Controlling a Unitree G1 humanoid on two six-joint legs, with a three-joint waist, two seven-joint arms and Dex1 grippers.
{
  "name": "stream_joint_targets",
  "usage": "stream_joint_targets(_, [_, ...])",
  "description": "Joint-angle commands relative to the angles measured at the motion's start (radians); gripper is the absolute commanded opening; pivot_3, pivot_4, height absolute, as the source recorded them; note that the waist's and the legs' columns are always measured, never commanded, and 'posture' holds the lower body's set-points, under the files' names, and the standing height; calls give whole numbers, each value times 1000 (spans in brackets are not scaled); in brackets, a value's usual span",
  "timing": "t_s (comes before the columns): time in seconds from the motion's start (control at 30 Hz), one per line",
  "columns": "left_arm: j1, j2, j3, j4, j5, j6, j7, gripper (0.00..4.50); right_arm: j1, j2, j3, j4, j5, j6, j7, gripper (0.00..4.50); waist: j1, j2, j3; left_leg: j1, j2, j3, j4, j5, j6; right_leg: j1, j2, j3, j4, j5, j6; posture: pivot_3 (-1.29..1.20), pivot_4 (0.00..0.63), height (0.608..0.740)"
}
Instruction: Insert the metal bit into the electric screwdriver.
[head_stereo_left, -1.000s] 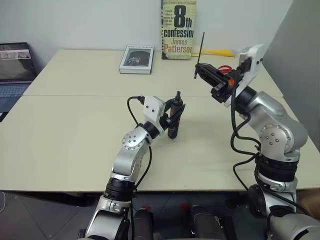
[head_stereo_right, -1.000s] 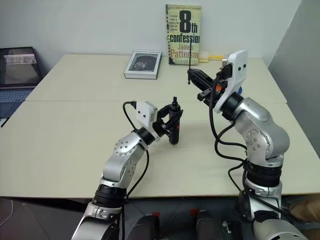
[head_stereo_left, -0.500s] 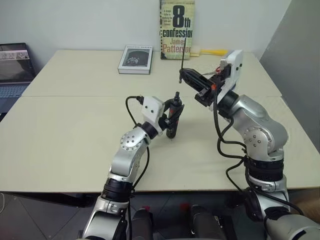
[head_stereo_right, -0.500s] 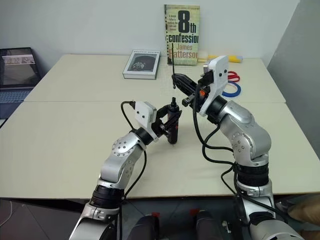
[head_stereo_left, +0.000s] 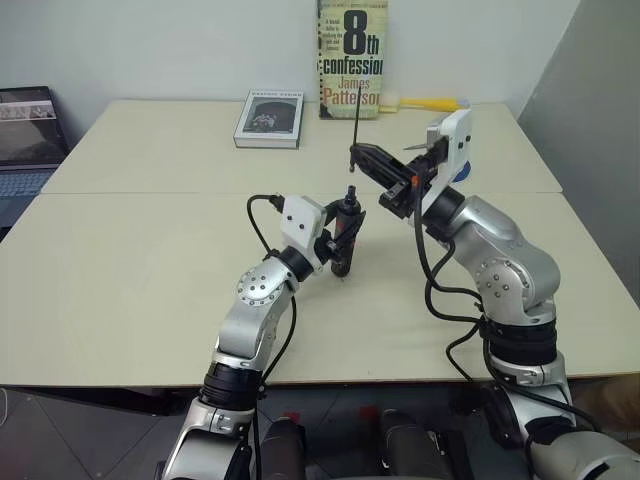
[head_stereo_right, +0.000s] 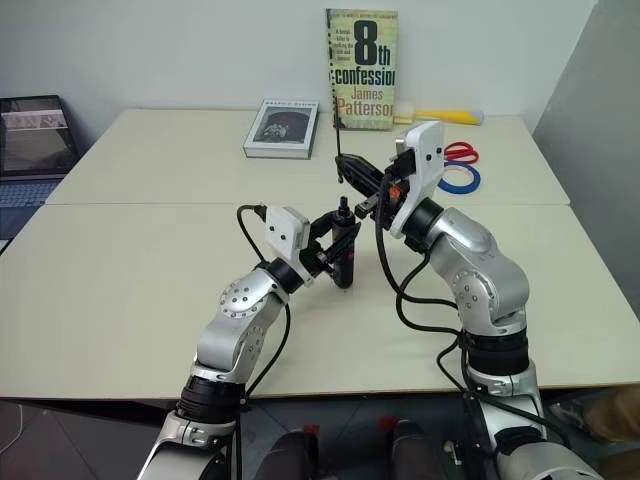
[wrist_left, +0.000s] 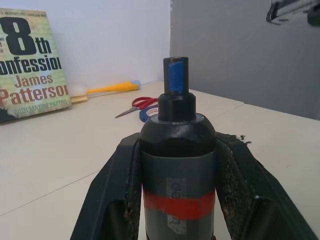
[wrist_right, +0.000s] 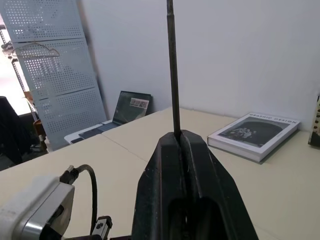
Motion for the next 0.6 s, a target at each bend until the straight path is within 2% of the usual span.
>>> stream_joint_targets(0.03, [9,19,10,-35,22,-15,16,1653,12,5,11,-40,-4,-31,-5,0,-1,0,0,0,0,0,0,0,0,0,0,0,0,0,0,0,150,740])
stream_joint_targets(0.6, [13,30,9,-34,20,-17,13,1653,38,-1,25,-45,2,-41,-8,0,-13,0,0,0,0,0,-1,0,0,0,0,0,0,0,0,0,150,740])
